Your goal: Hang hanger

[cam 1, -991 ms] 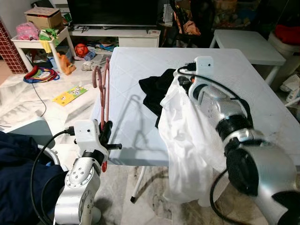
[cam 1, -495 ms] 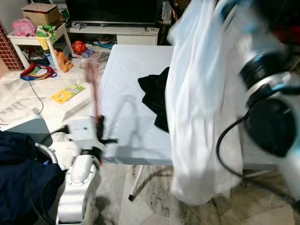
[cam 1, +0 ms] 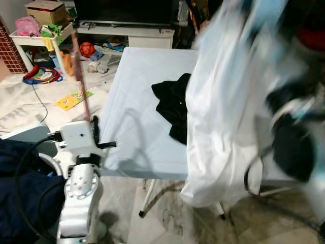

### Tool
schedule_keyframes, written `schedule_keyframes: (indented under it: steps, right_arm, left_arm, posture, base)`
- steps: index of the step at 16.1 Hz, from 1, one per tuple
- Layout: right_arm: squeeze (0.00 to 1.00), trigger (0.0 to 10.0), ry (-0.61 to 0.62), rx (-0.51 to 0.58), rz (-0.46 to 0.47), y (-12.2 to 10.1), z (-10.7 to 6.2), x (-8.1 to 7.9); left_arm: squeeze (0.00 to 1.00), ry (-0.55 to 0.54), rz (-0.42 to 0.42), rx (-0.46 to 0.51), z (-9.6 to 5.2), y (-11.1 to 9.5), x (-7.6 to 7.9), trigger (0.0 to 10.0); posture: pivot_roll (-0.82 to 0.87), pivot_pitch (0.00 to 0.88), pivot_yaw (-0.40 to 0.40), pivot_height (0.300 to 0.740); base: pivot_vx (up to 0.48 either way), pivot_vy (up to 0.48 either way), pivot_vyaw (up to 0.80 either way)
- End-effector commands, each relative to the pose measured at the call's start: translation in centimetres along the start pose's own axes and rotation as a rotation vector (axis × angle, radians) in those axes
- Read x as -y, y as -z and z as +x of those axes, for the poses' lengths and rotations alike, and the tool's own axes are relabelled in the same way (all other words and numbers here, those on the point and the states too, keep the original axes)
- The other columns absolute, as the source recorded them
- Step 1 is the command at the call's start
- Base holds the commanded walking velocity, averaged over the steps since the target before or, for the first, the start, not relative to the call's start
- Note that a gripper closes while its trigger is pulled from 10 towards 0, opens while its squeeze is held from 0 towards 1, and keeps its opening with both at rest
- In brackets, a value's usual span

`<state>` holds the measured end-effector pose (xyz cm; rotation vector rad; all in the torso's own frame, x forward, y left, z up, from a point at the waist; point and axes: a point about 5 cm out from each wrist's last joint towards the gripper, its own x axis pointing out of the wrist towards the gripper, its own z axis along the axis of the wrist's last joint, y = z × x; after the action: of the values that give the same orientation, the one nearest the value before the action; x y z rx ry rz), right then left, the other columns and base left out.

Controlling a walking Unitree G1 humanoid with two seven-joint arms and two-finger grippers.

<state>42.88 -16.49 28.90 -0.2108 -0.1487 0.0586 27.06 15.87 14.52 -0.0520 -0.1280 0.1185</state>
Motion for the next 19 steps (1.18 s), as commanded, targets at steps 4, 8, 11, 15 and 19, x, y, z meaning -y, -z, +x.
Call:
schedule_keyframes:
  steps: [4,8,11,15,19]
  right_arm:
    - [1.0,10.0,-0.11,-0.253,0.07,8.1,-2.3,-1.4]
    - [1.0,10.0,-0.201,-0.295,0.115,10.9,-3.7,-2.3]
    - [1.0,10.0,-0.443,-0.312,0.067,11.7,-4.7,-3.7]
    - [1.0,10.0,-0.541,-0.315,-0.075,12.2,-5.6,-2.2]
    - [1.0,10.0,-0.339,-0.285,-0.089,11.3,-5.7,2.4]
  left_arm:
    - [0.0,0.104,-0.04,-0.072,-1.0,1.6,1.1,10.0]
    - [0.0,0.103,-0.03,-0.07,-0.5,1.7,0.6,10.0]
    - [0.0,0.126,-0.037,-0.082,-0.5,1.9,0.8,10.0]
    - [0.0,0.16,-0.046,-0.119,-1.3,2.7,1.1,10.0]
    - [0.0,0.17,-0.076,-0.115,-1.4,3.0,1.2,10.0]
  posture:
    - [0.0,0.0,-0.022,0.74]
    - [-0.01,0.0,0.004,0.74]
    - [-0.03,0.0,0.029,0.74]
    - [-0.03,0.0,0.024,0.74]
    - [-0.05,0.0,0.01,0.74]
  base:
    - [0.0,0.0,0.0]
    - [0.0,0.0,0.0]
    - [0.0,0.0,0.0]
    - [0.0,0.0,0.0]
    - [0.0,0.0,0.0]
